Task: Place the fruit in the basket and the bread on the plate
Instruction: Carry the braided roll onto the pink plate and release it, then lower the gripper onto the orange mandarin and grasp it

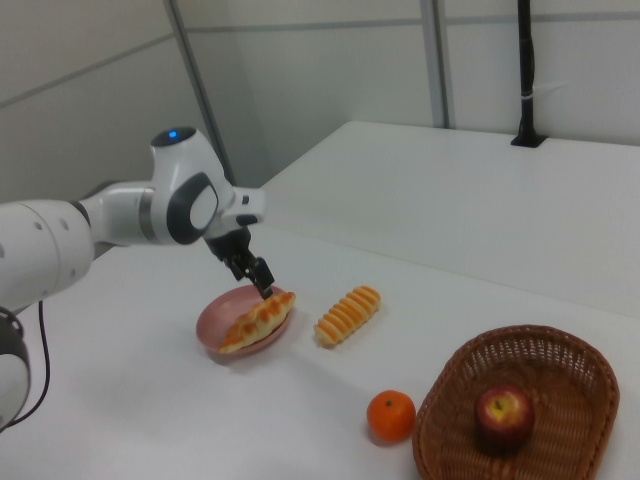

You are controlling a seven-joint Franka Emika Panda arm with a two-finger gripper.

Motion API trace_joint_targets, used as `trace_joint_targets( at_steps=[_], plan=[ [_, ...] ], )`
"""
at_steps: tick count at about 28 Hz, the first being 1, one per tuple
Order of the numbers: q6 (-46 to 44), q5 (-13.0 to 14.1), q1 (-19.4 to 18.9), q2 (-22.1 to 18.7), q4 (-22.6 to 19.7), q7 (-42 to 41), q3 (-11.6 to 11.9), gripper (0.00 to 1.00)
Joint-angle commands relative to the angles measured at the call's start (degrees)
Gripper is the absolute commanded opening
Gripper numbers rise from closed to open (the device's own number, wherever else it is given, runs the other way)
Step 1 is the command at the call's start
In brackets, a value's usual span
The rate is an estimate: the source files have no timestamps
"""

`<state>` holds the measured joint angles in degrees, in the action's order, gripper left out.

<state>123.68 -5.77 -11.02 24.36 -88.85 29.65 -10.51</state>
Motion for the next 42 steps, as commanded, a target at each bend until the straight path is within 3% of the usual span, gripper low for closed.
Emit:
trace_joint_targets(
  at_steps=[1,12,21,32,39,42],
  plan=[
    [-2.48,1.20,0.12,-3.35,-1.24,-1.09,0.75,1.00],
    [-2.57,0.85,5.04,-3.18,-3.43,-6.80,6.55,1.00],
    [-6.52,-0.64,5.83,-9.15,-12.83,-12.24,13.14,1.00],
    [-4.60,-1.00,11.98,-9.59,-18.20,-17.34,14.81,1.00],
    [4.79,-1.44,13.31,-8.02,-21.97,-17.44,15.08,1.00],
    [9.02,-1.44,13.13,-6.08,-21.72,-16.56,14.99,1.00]
  ],
)
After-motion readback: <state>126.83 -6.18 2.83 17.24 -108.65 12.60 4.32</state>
